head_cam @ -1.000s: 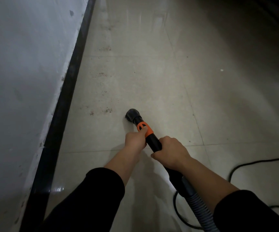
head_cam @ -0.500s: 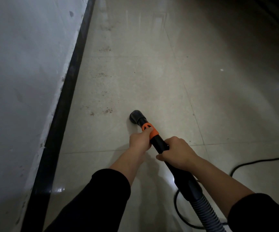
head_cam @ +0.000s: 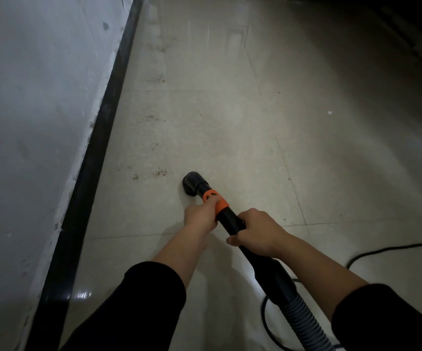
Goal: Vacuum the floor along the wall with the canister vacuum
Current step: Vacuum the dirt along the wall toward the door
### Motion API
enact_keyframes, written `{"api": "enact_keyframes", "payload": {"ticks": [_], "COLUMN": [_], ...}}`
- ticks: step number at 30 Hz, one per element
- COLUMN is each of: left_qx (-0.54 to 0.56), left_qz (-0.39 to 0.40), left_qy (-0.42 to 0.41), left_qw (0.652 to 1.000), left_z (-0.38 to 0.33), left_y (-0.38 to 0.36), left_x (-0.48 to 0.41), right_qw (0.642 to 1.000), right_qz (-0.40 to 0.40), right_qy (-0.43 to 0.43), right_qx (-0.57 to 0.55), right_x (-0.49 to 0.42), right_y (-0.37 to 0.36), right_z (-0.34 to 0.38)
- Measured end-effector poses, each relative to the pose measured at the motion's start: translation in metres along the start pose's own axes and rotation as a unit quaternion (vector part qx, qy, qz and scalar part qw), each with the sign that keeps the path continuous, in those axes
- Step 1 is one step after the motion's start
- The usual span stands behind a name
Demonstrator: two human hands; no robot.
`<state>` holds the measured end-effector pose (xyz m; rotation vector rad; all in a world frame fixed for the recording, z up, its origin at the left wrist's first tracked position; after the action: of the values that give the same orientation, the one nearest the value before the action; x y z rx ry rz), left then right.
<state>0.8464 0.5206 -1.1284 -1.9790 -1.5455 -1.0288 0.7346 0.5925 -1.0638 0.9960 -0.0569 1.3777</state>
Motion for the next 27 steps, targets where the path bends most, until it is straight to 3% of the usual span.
{"api": "enact_keyframes", "payload": {"ticks": [10,18,27], "left_qx": [0.052,0.031,0.018], "left_qz": [0.03,0.05,0.028], "left_qy": [0.0,0.021,0.026], "left_qw": [0.998,0.998,0.999], "left_z": [-0.033,-0.041,-0.056], "left_y": [-0.055,-0.123,-0.129], "left_x": [-0.006,-0.003,-0.013], "right_qw": [0.998,0.996,0.997], "right_qz": [-0.005,-0.039,-0.021], "right_qy": [-0.051,-0.083,-0.07], "right_qx": [0.026,0.007,-0.004], "right_x": [-0.026,-0.025,-0.048], "right_y": [0.061,0.107,0.124], "right_z": [-0.009,-0.05,-0.053]}}
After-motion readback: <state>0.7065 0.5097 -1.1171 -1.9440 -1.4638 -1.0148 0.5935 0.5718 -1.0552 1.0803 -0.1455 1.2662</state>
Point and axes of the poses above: each hand's wrist, its own x-axis away from the middle knuckle, its own y-axis out of the back of the hand, z = x × y, the point moved 8 cm from there along -x, towards the middle knuckle, and after that the axes turned 11 degrees about -x, right-handed, at the moved point
